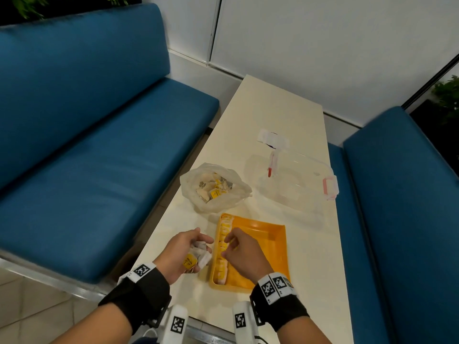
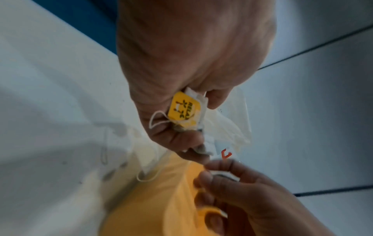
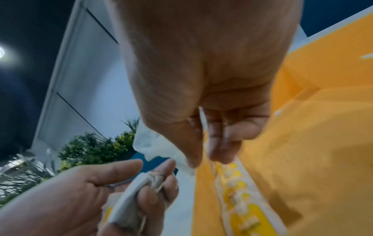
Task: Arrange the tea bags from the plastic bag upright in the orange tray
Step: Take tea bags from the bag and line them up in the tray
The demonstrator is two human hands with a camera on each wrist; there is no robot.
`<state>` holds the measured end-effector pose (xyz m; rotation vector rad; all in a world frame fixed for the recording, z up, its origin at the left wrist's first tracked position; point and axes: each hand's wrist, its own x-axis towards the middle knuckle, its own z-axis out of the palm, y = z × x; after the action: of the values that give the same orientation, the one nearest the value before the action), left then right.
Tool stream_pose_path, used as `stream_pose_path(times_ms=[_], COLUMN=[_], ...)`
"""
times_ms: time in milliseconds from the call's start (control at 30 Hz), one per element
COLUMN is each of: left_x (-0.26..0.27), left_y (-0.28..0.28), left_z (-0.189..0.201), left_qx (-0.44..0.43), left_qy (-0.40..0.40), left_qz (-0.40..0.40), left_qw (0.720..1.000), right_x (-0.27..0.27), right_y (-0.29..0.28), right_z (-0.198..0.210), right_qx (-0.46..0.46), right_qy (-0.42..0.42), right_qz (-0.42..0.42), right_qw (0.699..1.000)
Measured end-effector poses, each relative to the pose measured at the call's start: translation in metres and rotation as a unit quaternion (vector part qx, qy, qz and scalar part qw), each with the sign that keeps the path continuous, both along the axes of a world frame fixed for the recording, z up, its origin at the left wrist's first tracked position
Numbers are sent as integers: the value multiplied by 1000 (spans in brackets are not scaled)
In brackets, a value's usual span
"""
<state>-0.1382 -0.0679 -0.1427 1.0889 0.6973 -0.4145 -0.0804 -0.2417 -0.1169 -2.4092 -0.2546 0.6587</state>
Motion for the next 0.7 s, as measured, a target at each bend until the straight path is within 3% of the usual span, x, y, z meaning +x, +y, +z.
stream_pose_path(times_ms=[100,200,533,700], left_x=[11,21,34,37], left_y=[-6,-10,-21,-21], left_z=[11,18,22,24], left_qx=[-35,-55,-114,-123], left_qy=[4,2,4,-10], left_qz=[14,25,58,68], left_qw=[999,998,992,990], right_x=[-2,-2,-8,-10], right_y=[2,1,12,13], right_z=[18,23,18,15], right_qx=[98,130,8,44], right_qy=[-64,-103,-191,-197], right_qz=[86,120,130,108], right_qw=[989,979,973,973])
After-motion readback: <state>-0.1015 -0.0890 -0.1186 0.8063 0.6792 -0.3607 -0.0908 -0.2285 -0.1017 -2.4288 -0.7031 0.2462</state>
